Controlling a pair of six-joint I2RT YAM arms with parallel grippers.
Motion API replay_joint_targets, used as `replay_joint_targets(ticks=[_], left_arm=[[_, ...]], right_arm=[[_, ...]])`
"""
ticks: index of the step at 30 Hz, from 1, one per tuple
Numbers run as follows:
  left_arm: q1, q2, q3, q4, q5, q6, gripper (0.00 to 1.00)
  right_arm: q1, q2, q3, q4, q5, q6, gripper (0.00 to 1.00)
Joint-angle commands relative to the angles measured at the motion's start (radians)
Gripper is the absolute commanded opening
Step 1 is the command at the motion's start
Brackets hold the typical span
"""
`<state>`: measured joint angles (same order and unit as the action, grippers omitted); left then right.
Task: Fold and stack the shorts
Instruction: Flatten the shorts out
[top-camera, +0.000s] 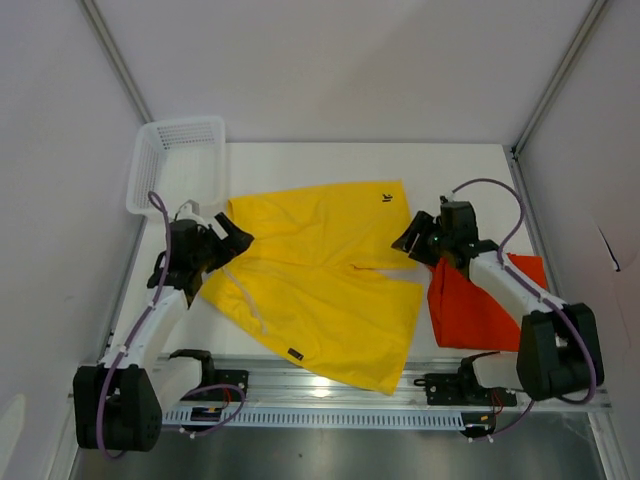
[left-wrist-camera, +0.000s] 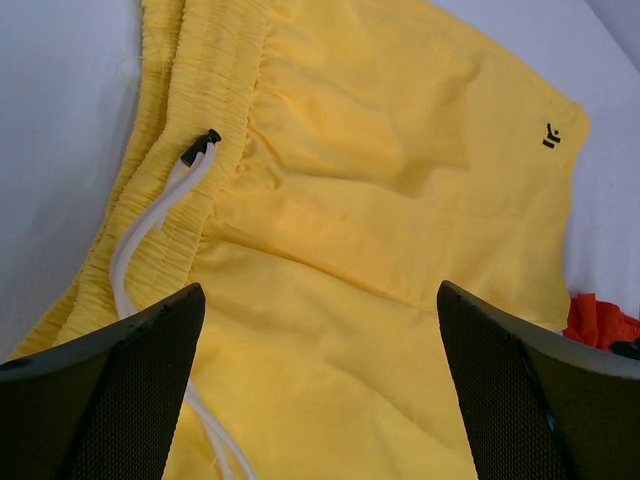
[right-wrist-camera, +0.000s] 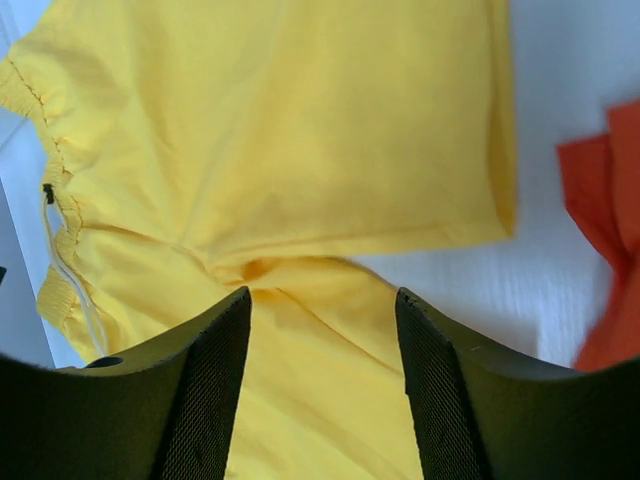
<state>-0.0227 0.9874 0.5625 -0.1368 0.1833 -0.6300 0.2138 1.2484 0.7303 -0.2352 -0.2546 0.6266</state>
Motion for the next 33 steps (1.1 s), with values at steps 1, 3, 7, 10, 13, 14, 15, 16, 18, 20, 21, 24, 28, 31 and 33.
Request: replay_joint_targets(ticks=[1,3,7,10,13,14,15,16,18,20,21,24,28,31,33], left_arm=[[0.006,0.040,0.020,0.025,-0.004,-0.022,0.99],[0.004,0.118,0.040,0.043,0.001,-0.030,0.99],[-0.014,0.253,0.105,0.106,0.012,-0.045,0.99],[-0.049,0.367,0.167,0.111,-0.004,-0.048,0.99],[-0.094,0.471,0.241,0.077,-0.036,-0.043,0.98],[-0.101,0.496,0.252,0.069,-0.045,-0.045,0.98],[-0.111,0.516,0.263,0.054,-0.068,-0.054,0.98],[-0.114,0.552,0.292,0.048,-0.076,-0.057,0.97],[-0.118,0.591,0.310,0.034,-0.096,-0.066,0.97],[-0.120,0.647,0.356,0.000,-0.104,-0.077,0.97],[-0.120,0.669,0.369,-0.006,-0.102,-0.080,0.96],[-0.128,0.750,0.462,-0.038,-0.097,-0.086,0.96],[-0.137,0.856,0.576,-0.066,-0.107,-0.092,0.96],[-0.137,0.941,0.675,-0.090,-0.110,-0.103,0.96],[-0.137,0.994,0.756,-0.122,-0.116,-0.108,0.96]], right_arm=[[0.038,0.145,0.105,0.063,-0.031,-0.019,0.62],[0.042,0.216,0.187,0.073,-0.055,-0.015,0.61],[0.048,0.373,0.288,0.103,-0.083,0.011,0.50],[0.056,0.485,0.354,0.105,-0.078,0.031,0.42],[0.064,0.572,0.402,0.093,-0.046,0.047,0.22],[0.065,0.594,0.414,0.080,-0.037,0.047,0.15],[0.070,0.635,0.452,0.062,-0.020,0.044,0.11],[0.073,0.654,0.471,0.044,0.015,0.041,0.05],[0.076,0.692,0.513,-0.010,0.038,0.022,0.00],[0.076,0.752,0.581,-0.062,0.066,0.013,0.00],[0.075,0.769,0.602,-0.075,0.071,0.007,0.00],[0.062,0.830,0.676,-0.107,0.077,0.005,0.00],[0.044,0.905,0.776,-0.139,0.064,-0.001,0.00],[0.035,0.976,0.880,-0.177,0.063,-0.007,0.00],[0.026,1.032,0.970,-0.196,0.054,-0.010,0.00]])
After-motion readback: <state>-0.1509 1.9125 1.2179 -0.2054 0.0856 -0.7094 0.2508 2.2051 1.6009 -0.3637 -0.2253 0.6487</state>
